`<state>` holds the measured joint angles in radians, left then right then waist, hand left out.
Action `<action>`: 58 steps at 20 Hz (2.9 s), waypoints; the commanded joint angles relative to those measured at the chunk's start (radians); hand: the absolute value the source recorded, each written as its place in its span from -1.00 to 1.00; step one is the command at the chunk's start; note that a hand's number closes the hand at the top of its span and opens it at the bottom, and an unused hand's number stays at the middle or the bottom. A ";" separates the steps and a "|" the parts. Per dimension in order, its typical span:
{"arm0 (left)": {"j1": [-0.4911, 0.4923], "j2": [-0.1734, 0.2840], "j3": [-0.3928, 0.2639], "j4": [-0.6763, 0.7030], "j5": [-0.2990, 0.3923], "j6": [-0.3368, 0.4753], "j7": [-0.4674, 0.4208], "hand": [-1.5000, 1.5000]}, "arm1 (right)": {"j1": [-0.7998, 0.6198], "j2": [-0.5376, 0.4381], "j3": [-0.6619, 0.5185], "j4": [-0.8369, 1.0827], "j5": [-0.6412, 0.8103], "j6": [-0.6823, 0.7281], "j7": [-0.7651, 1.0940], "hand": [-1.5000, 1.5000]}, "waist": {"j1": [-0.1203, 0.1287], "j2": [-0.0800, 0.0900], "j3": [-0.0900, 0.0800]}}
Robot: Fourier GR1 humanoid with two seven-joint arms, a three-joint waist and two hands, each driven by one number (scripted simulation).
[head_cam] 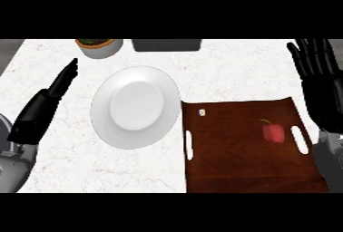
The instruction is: Pick the bell pepper from the tray and place it in the plate
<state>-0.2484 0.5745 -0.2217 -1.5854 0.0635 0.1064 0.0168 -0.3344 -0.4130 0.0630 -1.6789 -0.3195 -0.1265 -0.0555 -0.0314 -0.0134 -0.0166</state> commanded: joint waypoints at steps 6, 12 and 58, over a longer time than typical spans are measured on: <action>-0.069 -0.101 0.090 -0.037 0.118 0.037 0.044 0.00 | -0.038 0.022 0.356 0.118 0.261 0.172 -0.111 1.00 | 0.082 0.022 0.016; -0.009 -0.114 0.106 -0.024 0.170 0.012 0.037 0.00 | 0.148 0.059 0.400 0.305 0.706 -0.294 -0.065 -1.00 | 0.056 0.021 0.019; 0.000 -0.175 0.250 -0.072 0.104 -0.098 0.118 0.00 | 0.063 -0.077 0.268 0.122 1.142 0.491 0.866 -1.00 | 0.036 0.013 0.017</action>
<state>-0.2608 0.3967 -0.0015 -1.6260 0.1638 0.0285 0.1218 -0.2353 -0.5087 0.3763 -1.6401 0.8008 0.3350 0.8264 0.0020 -0.0001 -0.0001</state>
